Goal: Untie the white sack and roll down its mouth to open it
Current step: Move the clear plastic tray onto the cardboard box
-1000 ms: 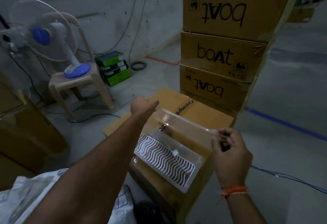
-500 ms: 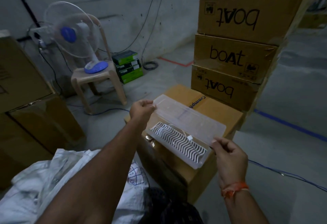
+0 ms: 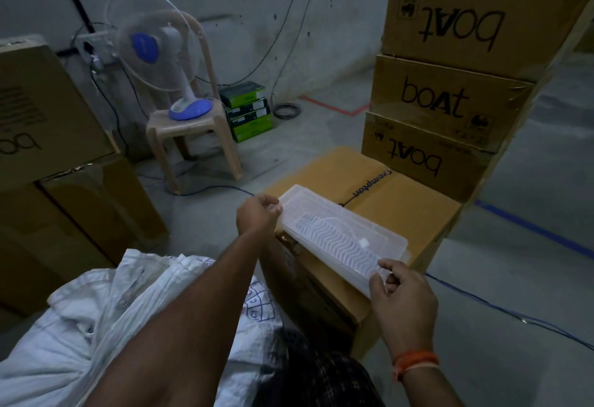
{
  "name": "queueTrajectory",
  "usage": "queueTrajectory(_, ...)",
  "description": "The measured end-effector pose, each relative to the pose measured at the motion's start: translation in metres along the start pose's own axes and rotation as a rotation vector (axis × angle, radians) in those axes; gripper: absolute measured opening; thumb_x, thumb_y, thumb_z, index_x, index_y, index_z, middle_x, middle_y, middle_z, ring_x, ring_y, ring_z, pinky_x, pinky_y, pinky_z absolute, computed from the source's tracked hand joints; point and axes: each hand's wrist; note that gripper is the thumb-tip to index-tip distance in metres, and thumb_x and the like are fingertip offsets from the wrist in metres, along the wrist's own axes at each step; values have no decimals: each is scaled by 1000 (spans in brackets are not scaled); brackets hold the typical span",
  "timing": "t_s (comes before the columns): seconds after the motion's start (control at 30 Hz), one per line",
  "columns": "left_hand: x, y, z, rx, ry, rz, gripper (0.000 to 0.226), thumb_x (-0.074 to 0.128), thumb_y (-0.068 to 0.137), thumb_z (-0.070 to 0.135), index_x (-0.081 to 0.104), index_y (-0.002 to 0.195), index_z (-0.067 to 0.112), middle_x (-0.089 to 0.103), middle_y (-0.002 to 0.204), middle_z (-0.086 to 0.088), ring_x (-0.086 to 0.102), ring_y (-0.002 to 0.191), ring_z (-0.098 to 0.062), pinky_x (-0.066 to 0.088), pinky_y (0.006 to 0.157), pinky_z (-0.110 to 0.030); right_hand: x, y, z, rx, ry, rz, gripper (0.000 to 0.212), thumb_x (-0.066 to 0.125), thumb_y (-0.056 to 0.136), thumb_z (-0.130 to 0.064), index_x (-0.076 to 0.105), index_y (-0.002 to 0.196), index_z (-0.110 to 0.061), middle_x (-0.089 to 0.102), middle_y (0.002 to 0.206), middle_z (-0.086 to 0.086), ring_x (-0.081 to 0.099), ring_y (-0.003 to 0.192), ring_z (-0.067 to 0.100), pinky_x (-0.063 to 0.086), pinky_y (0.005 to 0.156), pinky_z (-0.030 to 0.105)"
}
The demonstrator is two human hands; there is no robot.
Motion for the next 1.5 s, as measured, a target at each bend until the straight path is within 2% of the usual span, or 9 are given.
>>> queueTrajectory(0.23, 8, 4, -4, 75, -37, -37, 22, 78, 96, 21, 80, 117, 16, 80, 113, -6, 73, 105, -22, 59, 94, -36, 1, -3, 2, -14, -71, 9, 23, 74, 89, -18, 74, 112, -18, 61, 91, 8, 54, 75, 17, 41, 71, 24)
queueTrajectory(0.37, 13, 4, -2, 88, -56, -47, 22, 77, 96, 18, 79, 118, 14, 79, 115, -7, 73, 107, -23, 60, 99, -40, 2, -1, 7, -9, -105, -10, 24, 74, 88, -20, 72, 111, -18, 60, 88, 8, 49, 74, 15, 39, 70, 24)
queueTrajectory(0.57, 14, 6, -4, 68, -88, -82, 18, 75, 97, 17, 77, 115, 15, 78, 113, -8, 73, 106, -24, 57, 89, -33, 2, 0, 18, 45, 31, -17, 16, 76, 86, -19, 68, 99, -24, 60, 88, 9, 52, 71, 3, 35, 61, 10)
queueTrajectory(0.73, 14, 11, -2, 97, -91, -116, 17, 75, 97, 18, 77, 113, 15, 79, 111, -9, 74, 106, -26, 57, 89, -33, 6, 5, 30, 103, 161, 25, 16, 78, 84, -19, 69, 93, -29, 62, 89, 11, 61, 72, 15, 47, 70, 24)
queueTrajectory(0.93, 24, 14, 7, 97, -75, -129, 17, 74, 98, 21, 77, 114, 19, 78, 115, -6, 73, 108, -24, 61, 100, -47, 6, 24, 33, 203, 287, 64, 21, 76, 87, -20, 73, 108, -25, 67, 94, 3, 68, 89, 20, 56, 80, 32)
queueTrajectory(1.1, 29, 14, 11, 134, -29, -117, 16, 73, 98, 21, 78, 113, 21, 78, 115, -6, 74, 108, -23, 61, 98, -46, 10, 27, 38, 203, 267, 87, 21, 78, 84, -20, 73, 103, -29, 67, 82, 6, 66, 74, 21, 62, 74, 41)
queueTrajectory(1.33, 29, 9, 20, 214, 126, -88, 17, 70, 99, 20, 79, 113, 20, 79, 122, -7, 72, 114, -22, 54, 92, -32, 15, 28, 44, 208, 312, 65, 21, 77, 85, -15, 73, 101, -29, 59, 77, 5, 58, 68, 21, 56, 69, 34)
queueTrajectory(1.43, 30, 16, 22, 208, 90, -149, 19, 71, 99, 21, 79, 117, 19, 77, 127, -7, 70, 119, -21, 54, 96, -35, 14, 37, 44, 256, 442, 68, 17, 74, 88, -11, 76, 98, -25, 53, 70, 0, 51, 64, 17, 50, 67, 31)
queueTrajectory(1.5, 33, 22, 25, 189, 21, -218, 20, 71, 100, 21, 79, 119, 20, 76, 128, -7, 69, 116, -21, 55, 93, -34, 14, 44, 45, 278, 492, 95, 17, 73, 89, -9, 77, 98, -23, 60, 72, -2, 56, 66, 16, 51, 69, 28)
Point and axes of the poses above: each hand's wrist, its own y-axis towards the middle knuckle, its own x-axis out of the palm, z = x × y
